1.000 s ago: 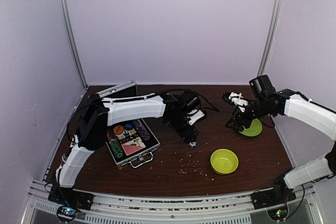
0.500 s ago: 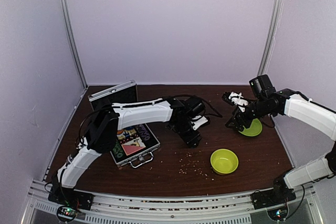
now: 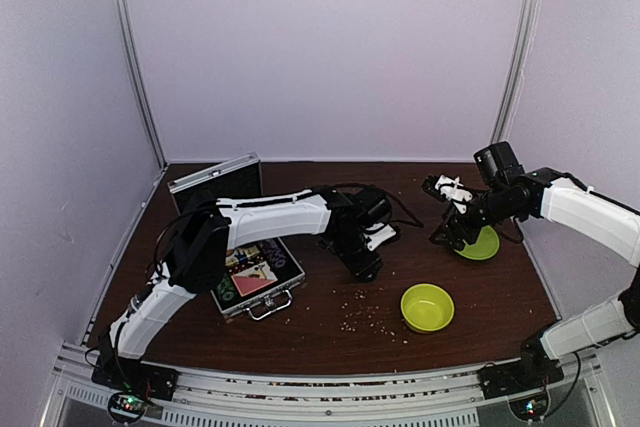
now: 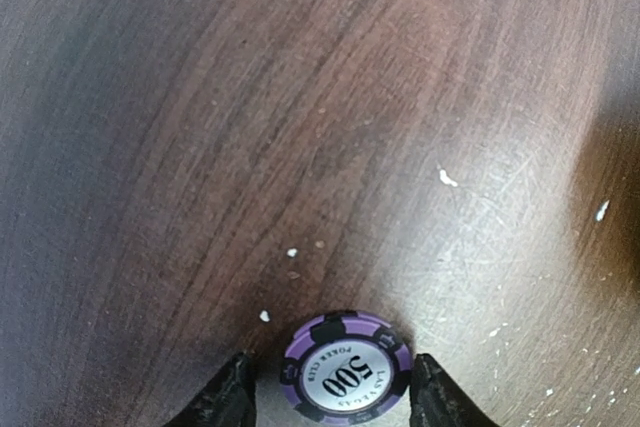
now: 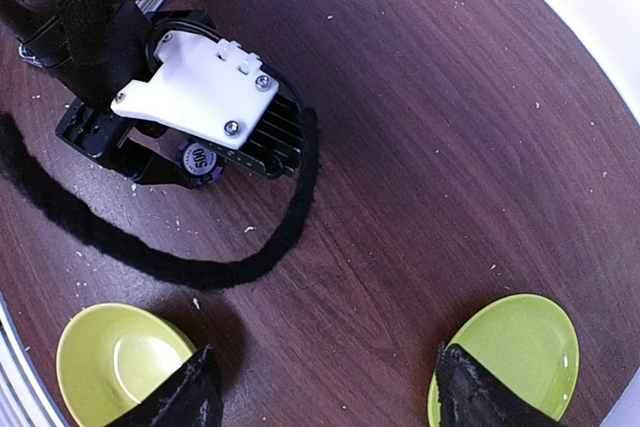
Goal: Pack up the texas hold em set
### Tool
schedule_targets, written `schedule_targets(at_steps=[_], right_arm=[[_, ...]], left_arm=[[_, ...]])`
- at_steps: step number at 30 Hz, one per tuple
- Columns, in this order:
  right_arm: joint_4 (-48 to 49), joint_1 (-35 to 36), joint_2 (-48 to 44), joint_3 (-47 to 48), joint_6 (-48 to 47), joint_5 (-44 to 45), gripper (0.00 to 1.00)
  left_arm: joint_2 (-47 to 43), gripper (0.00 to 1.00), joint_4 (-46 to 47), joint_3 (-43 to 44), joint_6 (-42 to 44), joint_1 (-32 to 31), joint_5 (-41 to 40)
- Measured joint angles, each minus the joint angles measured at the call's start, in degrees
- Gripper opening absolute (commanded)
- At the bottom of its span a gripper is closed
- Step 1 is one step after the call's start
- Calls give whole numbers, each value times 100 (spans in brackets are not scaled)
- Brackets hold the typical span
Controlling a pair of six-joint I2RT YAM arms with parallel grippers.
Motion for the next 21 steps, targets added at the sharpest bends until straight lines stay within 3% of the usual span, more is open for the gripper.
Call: schedule_targets(at_steps=[14, 21], right_arm=[[-13, 0, 52, 0, -22, 0, 74], [-20, 0, 55, 2, -22, 0, 74]], left_arm=[[31, 45, -17, 20, 146, -96, -332], [33, 24, -98, 55, 251, -166, -483]])
